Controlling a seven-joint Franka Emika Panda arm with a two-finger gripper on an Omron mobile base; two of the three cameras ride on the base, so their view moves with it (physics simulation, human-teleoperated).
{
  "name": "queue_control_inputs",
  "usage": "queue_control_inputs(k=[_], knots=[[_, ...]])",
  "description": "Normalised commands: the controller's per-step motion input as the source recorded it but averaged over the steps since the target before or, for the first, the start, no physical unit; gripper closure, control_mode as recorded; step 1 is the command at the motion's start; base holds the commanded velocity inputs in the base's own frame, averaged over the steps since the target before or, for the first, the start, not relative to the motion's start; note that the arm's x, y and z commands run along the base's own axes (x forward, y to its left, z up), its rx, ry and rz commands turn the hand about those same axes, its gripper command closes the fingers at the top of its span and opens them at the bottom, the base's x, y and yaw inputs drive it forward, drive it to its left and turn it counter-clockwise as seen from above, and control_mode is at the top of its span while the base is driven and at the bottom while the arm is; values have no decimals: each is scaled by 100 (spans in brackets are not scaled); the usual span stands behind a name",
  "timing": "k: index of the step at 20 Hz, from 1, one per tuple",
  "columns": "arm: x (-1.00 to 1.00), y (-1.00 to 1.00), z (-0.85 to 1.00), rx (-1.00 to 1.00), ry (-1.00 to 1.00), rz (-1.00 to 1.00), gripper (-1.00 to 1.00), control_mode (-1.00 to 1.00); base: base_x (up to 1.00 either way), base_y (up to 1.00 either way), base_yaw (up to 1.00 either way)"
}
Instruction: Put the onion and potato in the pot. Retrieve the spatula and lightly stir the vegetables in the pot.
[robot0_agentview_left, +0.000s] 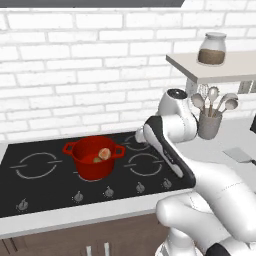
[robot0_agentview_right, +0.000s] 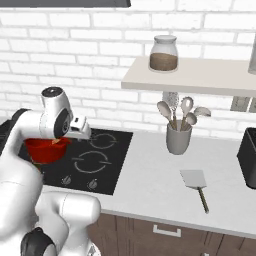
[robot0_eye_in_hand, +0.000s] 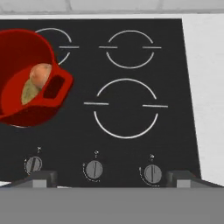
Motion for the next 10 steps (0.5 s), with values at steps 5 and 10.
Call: queue_control_inputs(k=[5,10], knots=[[-33,-100,0,0,2,-16,-100,-100,0,0,0],[-16,-33,0,0,0,-7,-100,-100,0,0,0]])
